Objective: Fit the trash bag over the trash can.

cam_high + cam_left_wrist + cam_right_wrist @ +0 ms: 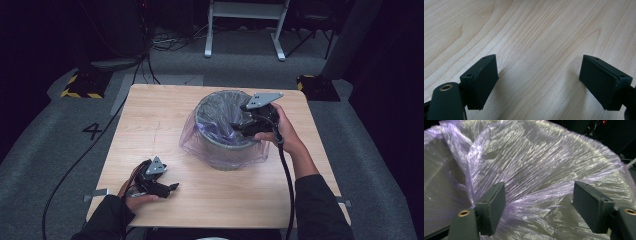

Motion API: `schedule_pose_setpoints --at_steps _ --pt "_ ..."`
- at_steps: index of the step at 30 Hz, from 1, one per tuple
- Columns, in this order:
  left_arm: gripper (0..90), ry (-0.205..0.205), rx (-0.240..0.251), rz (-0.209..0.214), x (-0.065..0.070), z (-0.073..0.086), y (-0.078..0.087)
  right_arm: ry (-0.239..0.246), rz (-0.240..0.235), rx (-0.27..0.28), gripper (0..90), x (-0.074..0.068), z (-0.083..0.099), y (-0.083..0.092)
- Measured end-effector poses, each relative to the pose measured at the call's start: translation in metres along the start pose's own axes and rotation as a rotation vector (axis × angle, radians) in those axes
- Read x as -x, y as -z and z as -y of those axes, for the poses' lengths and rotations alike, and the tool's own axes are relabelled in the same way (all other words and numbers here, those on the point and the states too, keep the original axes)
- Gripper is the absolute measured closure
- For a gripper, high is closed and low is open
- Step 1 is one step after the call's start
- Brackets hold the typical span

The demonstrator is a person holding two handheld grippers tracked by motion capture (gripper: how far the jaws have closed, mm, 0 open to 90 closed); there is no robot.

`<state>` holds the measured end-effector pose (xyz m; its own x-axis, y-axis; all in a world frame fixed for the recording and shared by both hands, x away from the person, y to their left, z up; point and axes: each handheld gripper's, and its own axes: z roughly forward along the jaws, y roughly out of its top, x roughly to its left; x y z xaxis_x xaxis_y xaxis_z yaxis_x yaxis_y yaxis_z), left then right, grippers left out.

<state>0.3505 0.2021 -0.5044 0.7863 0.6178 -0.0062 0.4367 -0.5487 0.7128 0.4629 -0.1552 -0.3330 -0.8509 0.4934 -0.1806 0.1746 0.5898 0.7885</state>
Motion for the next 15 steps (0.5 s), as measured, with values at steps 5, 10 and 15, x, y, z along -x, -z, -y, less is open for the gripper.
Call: schedule_pose_setpoints --at_steps 5,10,15 --pt "14.9 0.0 0.0 -0.001 0.0 0.0 0.0 0.016 -0.016 -0.068 28.6 0.0 -0.003 -0.004" --pt "14.9 0.001 -0.001 0.0 0.0 0.0 0.0 0.028 -0.016 -0.185 27.8 -0.002 -0.009 -0.011" --pt "14.9 0.0 0.0 0.0 0.0 0.0 0.0 0.066 -0.023 -0.286 27.6 -0.005 -0.013 -0.017"
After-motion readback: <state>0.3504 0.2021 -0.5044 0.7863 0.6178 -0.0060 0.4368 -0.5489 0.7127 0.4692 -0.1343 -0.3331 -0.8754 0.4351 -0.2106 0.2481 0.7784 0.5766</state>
